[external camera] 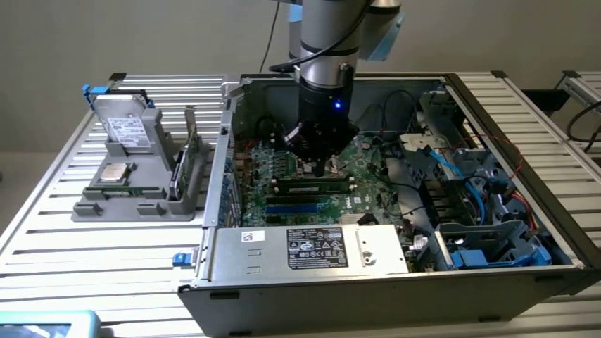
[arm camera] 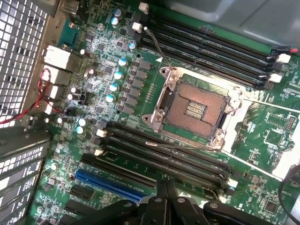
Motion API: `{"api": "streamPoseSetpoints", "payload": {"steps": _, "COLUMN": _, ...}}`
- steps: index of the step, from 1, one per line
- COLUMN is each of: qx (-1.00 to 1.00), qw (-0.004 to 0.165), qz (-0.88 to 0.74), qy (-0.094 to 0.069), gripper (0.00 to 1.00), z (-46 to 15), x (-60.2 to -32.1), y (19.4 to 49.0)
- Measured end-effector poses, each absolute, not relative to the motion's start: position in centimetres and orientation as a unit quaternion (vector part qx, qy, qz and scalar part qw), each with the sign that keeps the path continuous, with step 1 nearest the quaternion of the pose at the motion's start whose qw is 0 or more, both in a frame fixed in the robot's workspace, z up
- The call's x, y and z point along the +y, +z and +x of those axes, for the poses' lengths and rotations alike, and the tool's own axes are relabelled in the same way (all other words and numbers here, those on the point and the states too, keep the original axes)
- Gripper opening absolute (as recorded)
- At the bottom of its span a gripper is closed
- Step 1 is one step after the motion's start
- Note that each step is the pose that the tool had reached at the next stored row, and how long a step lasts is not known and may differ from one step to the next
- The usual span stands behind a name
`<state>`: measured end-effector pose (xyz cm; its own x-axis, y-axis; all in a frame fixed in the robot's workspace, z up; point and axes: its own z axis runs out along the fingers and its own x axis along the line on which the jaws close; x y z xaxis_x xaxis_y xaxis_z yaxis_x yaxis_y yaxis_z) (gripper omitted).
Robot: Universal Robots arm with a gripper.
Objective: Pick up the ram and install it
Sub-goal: 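Press down the ram until it locks into place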
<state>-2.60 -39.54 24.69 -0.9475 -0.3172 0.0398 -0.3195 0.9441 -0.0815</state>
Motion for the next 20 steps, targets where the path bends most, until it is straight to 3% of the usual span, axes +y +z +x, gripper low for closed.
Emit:
{"api": "streamPoseSetpoints", "payload": {"steps": 10, "qx": -0.992, "qw": 0.014, "qz": 0.116, "qy": 0.056, "gripper": 0.11, "z": -2.6, "x": -39.54, "y": 24.69}}
{"api": "streamPoseSetpoints", "payload": {"steps": 20, "qx": -0.996, "qw": 0.011, "qz": 0.066, "qy": 0.057, "gripper": 0.11, "z": -2.61, "x": -39.53, "y": 24.69}}
